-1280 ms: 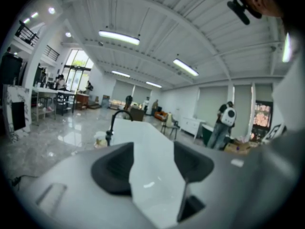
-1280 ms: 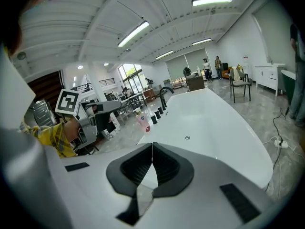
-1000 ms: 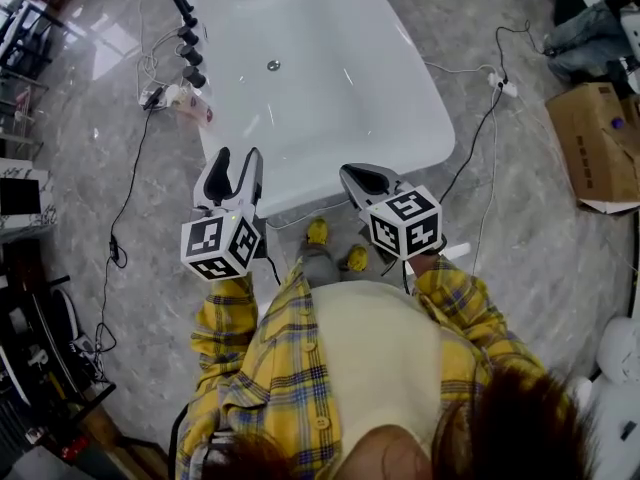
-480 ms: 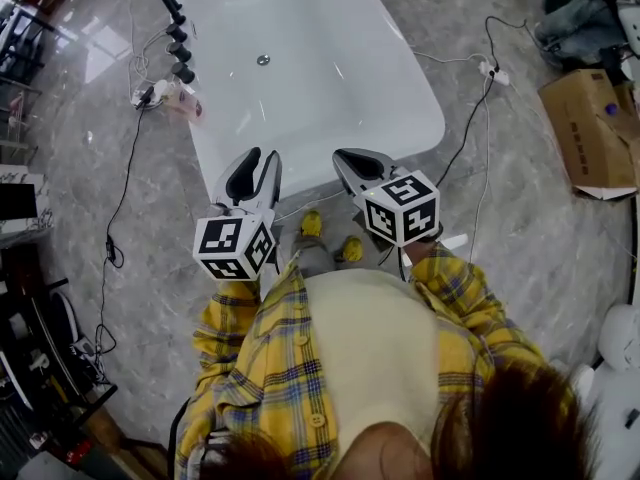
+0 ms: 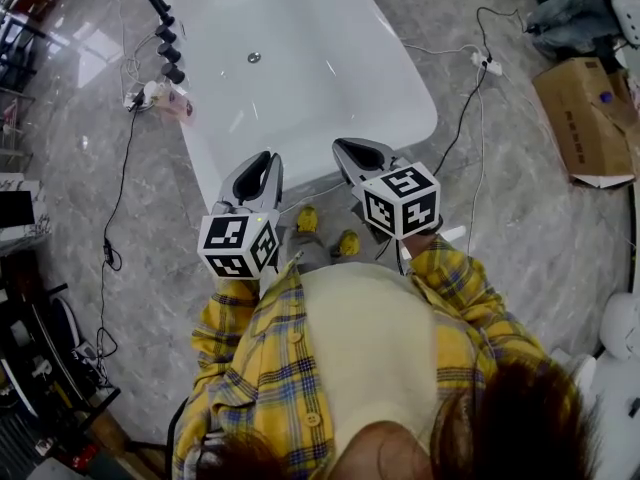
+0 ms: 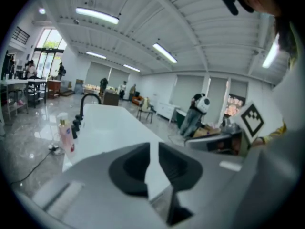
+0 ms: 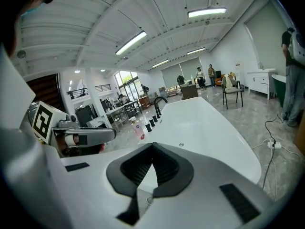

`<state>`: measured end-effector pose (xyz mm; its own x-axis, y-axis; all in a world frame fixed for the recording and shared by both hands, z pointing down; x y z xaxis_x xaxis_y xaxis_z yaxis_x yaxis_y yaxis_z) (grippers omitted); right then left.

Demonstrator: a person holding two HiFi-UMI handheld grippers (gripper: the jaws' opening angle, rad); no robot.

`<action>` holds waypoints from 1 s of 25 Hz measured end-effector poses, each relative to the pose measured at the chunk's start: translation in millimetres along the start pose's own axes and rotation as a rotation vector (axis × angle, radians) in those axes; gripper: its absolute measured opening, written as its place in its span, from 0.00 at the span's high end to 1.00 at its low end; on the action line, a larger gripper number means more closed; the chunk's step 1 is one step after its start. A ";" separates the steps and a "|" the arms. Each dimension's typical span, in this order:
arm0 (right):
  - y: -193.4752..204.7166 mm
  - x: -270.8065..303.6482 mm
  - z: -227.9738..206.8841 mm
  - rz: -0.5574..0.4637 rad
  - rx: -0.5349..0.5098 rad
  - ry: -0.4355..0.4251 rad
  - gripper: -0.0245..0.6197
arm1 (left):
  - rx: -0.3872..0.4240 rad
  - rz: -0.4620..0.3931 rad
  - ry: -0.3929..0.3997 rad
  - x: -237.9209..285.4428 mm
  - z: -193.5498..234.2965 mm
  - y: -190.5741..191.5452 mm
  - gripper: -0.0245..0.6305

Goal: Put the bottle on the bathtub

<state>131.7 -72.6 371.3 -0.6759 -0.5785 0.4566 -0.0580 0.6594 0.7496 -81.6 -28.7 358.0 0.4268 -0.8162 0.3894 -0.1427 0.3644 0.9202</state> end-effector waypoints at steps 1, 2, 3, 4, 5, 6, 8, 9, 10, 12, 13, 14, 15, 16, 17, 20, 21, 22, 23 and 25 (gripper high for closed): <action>0.0 -0.9 -0.5 -0.001 -0.001 0.005 0.94 | 0.000 0.005 0.001 0.1 -0.4 0.6 0.88; -0.2 -2.2 -1.0 -0.004 -0.003 0.011 0.94 | -0.002 0.008 0.002 -0.1 -0.8 1.1 0.88; -0.3 -3.4 -1.4 -0.007 -0.004 0.017 0.94 | -0.005 0.011 0.002 -0.4 -1.2 1.6 0.88; -0.6 -4.5 -1.8 -0.010 -0.003 0.021 0.94 | -0.009 0.014 0.002 -0.7 -1.3 2.2 0.89; -1.0 -5.0 -2.2 -0.013 -0.002 0.024 0.94 | -0.012 0.016 0.001 -1.0 -1.0 2.8 0.89; -1.6 -5.1 -2.4 -0.015 -0.001 0.026 0.94 | -0.014 0.020 0.000 -1.1 -0.5 3.4 0.89; -3.0 -4.2 -2.7 -0.016 0.002 0.027 0.94 | -0.016 0.027 -0.001 -0.9 1.3 4.5 0.89; -3.6 -3.8 -2.8 -0.016 0.004 0.028 0.94 | -0.018 0.031 -0.001 -0.8 2.1 5.1 0.89; -4.1 -3.6 -3.0 -0.017 0.006 0.029 0.94 | -0.018 0.033 -0.002 -0.8 2.7 5.7 0.90; -4.7 -3.6 -3.1 -0.019 0.008 0.032 0.94 | -0.018 0.038 -0.005 -0.9 3.4 6.5 0.90; -5.0 -3.3 -3.1 -0.020 0.008 0.033 0.94 | -0.018 0.039 -0.006 -0.9 3.7 6.9 0.90; -5.3 -2.8 -3.0 -0.020 0.008 0.034 0.94 | -0.018 0.042 -0.006 -0.7 4.3 7.2 0.90; -5.4 -1.9 -2.8 -0.018 0.008 0.033 0.94 | -0.018 0.044 -0.007 -0.4 5.0 7.6 0.90; -5.4 -0.9 -2.7 -0.016 0.007 0.033 0.94 | -0.017 0.047 -0.008 0.0 5.8 8.1 0.90; -5.4 0.1 -2.6 -0.014 0.007 0.032 0.94 | -0.016 0.050 -0.010 0.5 6.6 8.5 0.91; -4.9 1.9 -2.1 -0.010 0.008 0.032 0.94 | -0.018 0.051 -0.013 0.9 8.9 9.1 0.91; -4.8 2.4 -1.7 -0.009 0.008 0.034 0.94 | -0.020 0.052 -0.014 0.6 9.8 9.5 0.91; -4.7 3.0 -1.3 -0.009 0.008 0.035 0.94 | -0.021 0.053 -0.015 0.4 11.0 9.9 0.91; -4.8 3.8 -1.1 -0.008 0.008 0.036 0.94 | -0.021 0.055 -0.017 0.5 12.1 10.3 0.91; -5.8 5.9 -1.4 -0.007 0.008 0.035 0.94 | -0.022 0.059 -0.021 1.8 14.3 11.0 0.91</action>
<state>129.1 -80.5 370.3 -0.6490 -0.5994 0.4685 -0.0681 0.6591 0.7489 -95.2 -32.5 369.3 0.3997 -0.8020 0.4438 -0.1476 0.4215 0.8947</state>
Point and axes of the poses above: the fingertips, and each gripper's own axes: x forward along the fingers, z to its left, y out of its underside, the point moved 10 cm from there along -x, backward along the fingers, and after that the axes turned 12 degrees about x, right-handed, at the moved point
